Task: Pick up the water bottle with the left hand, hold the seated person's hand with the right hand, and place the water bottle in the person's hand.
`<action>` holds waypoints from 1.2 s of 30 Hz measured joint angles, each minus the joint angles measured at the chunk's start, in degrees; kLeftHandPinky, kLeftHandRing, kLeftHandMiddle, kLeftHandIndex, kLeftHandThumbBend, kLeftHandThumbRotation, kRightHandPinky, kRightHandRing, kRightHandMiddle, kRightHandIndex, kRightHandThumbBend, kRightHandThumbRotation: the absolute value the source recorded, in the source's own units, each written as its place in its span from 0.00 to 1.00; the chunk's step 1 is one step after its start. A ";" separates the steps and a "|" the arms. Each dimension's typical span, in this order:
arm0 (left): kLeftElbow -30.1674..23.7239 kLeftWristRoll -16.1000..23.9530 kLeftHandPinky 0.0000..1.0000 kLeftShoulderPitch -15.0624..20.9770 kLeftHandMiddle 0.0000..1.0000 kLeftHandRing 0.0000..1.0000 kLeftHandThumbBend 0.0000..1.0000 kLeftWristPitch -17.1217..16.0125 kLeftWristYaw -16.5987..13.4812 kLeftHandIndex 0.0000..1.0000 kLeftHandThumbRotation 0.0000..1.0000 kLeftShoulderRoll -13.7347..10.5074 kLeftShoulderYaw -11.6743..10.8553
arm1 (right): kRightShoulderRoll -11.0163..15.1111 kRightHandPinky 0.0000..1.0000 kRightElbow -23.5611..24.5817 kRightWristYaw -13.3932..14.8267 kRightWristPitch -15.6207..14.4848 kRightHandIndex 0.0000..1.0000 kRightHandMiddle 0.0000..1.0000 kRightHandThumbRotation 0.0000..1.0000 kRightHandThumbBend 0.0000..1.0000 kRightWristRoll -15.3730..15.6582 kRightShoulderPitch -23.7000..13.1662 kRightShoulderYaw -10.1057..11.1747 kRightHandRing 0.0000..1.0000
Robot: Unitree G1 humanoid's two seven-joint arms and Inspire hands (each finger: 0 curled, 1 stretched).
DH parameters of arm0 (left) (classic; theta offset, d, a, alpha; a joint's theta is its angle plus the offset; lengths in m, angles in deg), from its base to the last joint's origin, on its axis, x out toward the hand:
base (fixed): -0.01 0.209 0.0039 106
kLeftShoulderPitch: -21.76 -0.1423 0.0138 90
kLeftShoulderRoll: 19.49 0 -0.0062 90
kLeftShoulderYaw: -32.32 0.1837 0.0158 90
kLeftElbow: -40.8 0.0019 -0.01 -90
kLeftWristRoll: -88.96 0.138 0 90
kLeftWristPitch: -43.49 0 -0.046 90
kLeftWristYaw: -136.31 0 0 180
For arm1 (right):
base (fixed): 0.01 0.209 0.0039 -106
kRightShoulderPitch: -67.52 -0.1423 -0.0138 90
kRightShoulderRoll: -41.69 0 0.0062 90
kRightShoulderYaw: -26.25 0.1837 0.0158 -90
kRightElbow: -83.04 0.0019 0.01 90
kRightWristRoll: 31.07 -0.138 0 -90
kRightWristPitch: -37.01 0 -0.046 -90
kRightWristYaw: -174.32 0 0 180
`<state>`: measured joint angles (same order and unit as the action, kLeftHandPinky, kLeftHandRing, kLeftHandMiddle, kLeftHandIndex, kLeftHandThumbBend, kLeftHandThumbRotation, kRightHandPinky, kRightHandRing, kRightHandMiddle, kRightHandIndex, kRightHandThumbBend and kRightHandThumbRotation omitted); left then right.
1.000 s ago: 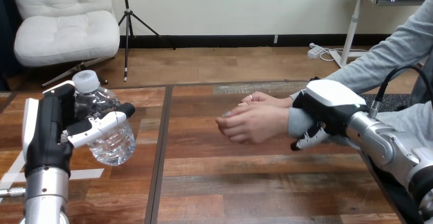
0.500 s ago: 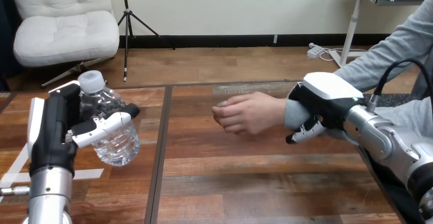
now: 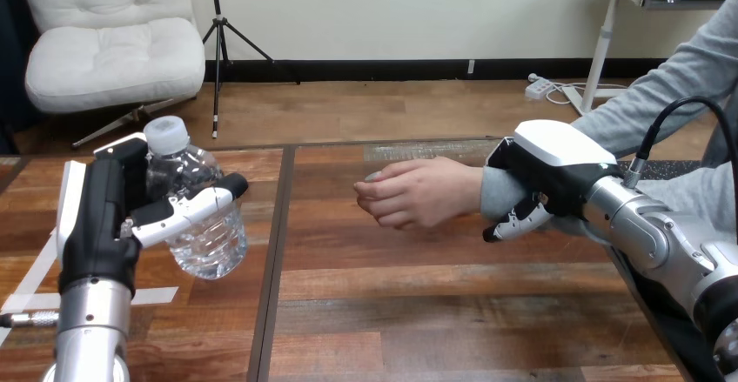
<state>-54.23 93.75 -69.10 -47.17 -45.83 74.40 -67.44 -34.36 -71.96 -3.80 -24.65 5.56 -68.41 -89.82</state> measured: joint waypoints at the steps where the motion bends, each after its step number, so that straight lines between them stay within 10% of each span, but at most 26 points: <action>1: 0.00 0.00 0.31 0.09 0.40 0.36 0.66 0.00 0.00 0.41 0.00 0.05 0.02 | 0.00 0.18 0.04 0.00 0.07 0.30 0.29 0.00 0.70 -0.04 0.00 0.00 0.22; 36: 1.00 0.04 0.29 5.42 0.39 0.34 0.65 0.34 1.36 0.40 0.00 2.18 3.09 | -1.13 0.17 0.90 -0.15 0.49 0.30 0.28 0.00 0.70 -0.14 -0.06 0.00 0.22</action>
<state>-53.23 93.79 -63.68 -46.84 -44.47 76.59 -64.34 -35.49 -71.06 -3.94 -24.16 5.42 -68.46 -89.82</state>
